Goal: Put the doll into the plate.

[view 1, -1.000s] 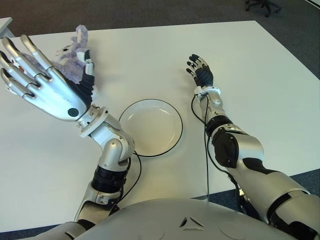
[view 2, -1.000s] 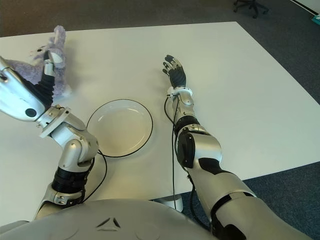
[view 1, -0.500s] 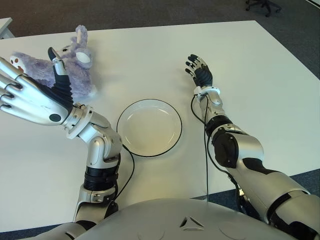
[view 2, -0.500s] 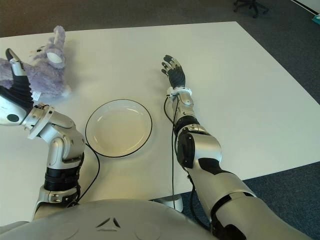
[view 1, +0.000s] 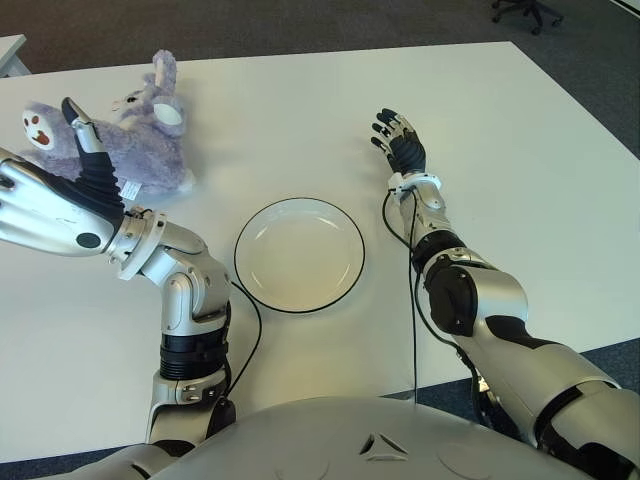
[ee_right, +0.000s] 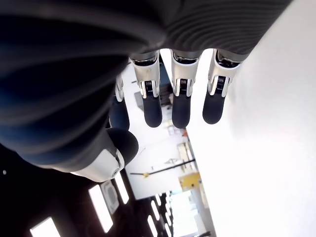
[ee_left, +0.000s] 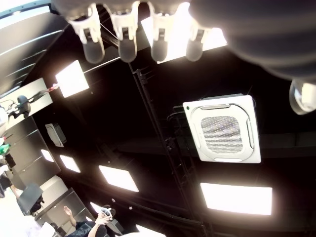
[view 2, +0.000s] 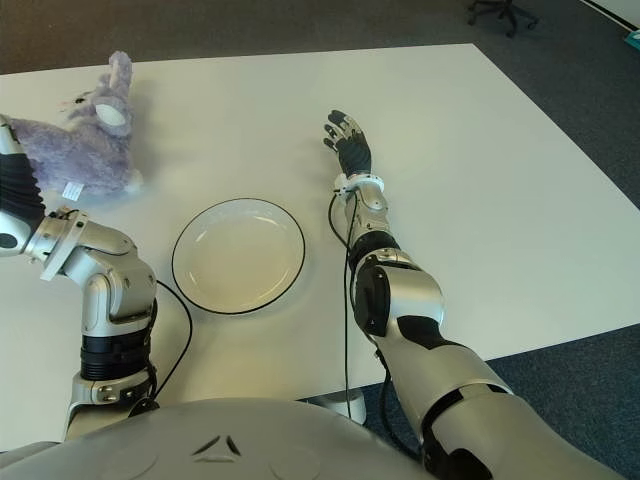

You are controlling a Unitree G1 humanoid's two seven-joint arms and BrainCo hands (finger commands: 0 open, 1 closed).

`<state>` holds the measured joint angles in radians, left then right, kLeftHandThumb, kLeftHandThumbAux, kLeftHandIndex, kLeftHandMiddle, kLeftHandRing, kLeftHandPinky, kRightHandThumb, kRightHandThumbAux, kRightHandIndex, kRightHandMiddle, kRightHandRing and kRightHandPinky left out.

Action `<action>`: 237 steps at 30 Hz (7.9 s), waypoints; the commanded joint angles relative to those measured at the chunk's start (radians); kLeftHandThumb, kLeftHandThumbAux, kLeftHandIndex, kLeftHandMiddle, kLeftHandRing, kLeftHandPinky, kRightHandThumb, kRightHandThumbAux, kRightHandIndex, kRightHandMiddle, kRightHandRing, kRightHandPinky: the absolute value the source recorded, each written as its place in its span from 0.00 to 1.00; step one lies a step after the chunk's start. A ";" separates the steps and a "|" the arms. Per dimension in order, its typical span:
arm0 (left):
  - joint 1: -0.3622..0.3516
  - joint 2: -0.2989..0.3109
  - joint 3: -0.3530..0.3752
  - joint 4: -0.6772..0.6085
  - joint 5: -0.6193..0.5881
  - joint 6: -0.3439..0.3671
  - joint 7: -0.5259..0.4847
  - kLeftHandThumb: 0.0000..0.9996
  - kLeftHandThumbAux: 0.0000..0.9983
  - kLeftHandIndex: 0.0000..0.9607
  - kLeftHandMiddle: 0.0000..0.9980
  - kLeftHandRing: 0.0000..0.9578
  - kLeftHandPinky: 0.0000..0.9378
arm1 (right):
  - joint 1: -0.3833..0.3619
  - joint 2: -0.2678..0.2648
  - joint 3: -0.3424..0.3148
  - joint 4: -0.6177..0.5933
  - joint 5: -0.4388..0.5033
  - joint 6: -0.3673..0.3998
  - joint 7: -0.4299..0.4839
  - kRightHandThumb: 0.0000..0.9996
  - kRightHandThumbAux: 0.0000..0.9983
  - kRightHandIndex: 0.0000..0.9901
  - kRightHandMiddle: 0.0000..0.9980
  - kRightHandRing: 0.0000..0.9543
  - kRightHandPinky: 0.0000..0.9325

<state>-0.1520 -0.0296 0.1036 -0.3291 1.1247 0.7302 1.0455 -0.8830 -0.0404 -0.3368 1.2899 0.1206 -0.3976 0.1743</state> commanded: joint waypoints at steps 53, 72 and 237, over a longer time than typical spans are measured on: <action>-0.156 0.221 0.166 0.392 -0.335 -0.369 0.059 0.26 0.26 0.00 0.00 0.03 0.01 | 0.049 0.016 0.026 0.039 -0.028 0.028 -0.043 0.70 0.69 0.18 0.15 0.13 0.17; -0.202 0.271 0.141 0.492 -0.362 -0.353 -0.009 0.27 0.26 0.00 0.00 0.00 0.00 | 0.054 0.014 0.013 0.038 -0.022 0.010 -0.045 0.69 0.69 0.18 0.15 0.13 0.16; -0.381 0.428 0.155 0.931 -0.765 -0.465 -0.192 0.40 0.30 0.66 0.46 0.39 0.33 | 0.064 0.013 0.018 0.021 -0.006 -0.015 -0.006 0.69 0.74 0.17 0.14 0.12 0.17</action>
<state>-0.5527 0.4025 0.2563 0.5960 0.3788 0.2399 0.8818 -0.8762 -0.0400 -0.3189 1.2823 0.1104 -0.4362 0.1604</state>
